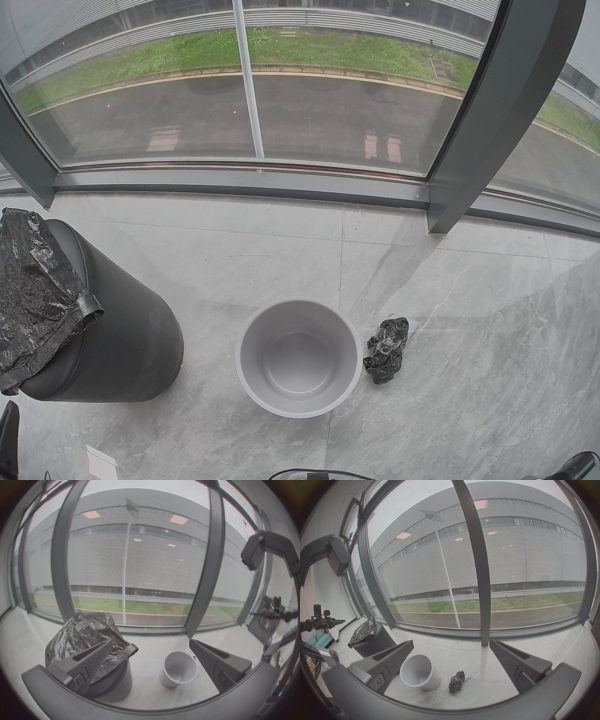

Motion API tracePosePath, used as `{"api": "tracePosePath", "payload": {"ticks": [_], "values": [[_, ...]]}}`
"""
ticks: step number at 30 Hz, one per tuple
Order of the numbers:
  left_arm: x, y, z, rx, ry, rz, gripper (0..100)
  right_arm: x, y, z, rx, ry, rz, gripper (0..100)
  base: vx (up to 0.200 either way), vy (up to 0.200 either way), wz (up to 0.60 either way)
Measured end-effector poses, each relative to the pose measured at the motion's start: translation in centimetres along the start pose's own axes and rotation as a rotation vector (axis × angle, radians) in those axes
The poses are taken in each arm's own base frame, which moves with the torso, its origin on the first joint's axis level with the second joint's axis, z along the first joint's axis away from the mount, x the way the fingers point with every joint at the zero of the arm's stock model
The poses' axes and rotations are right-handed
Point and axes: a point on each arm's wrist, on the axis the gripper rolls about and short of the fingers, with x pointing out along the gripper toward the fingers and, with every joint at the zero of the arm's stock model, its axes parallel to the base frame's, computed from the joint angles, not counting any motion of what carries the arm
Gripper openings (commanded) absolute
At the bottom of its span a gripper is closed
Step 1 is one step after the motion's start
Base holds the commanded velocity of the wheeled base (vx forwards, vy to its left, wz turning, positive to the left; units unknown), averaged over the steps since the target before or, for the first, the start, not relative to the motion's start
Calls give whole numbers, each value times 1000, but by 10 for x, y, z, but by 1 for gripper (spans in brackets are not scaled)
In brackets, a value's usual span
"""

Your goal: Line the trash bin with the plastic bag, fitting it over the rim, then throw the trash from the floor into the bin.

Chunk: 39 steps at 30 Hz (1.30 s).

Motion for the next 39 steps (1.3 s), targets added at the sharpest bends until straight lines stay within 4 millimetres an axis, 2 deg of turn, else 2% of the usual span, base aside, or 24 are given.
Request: {"api": "tracePosePath", "payload": {"ticks": [5,9,13,19,26,31,39], "values": [[23,4,13,134,98,-47,100,33,-5,15,19,28,31,100,0,0,0],[47,9,15,272,202,-54,100,69,-12,23,39,46,49,100,0,0,0],[75,15,11,393,306,3,100,106,-18,22,71,70,62,100,0,0,0],[119,21,3,537,411,69,100,141,-26,6,114,143,65,100,0,0,0],[151,26,-10,741,531,154,100,155,-29,-9,138,208,61,100,0,0,0],[163,27,-15,763,559,191,100,159,-30,-13,144,230,59,100,0,0,0],[182,29,-14,768,499,302,100,160,-31,-15,146,241,55,100,0,0,0]]}}
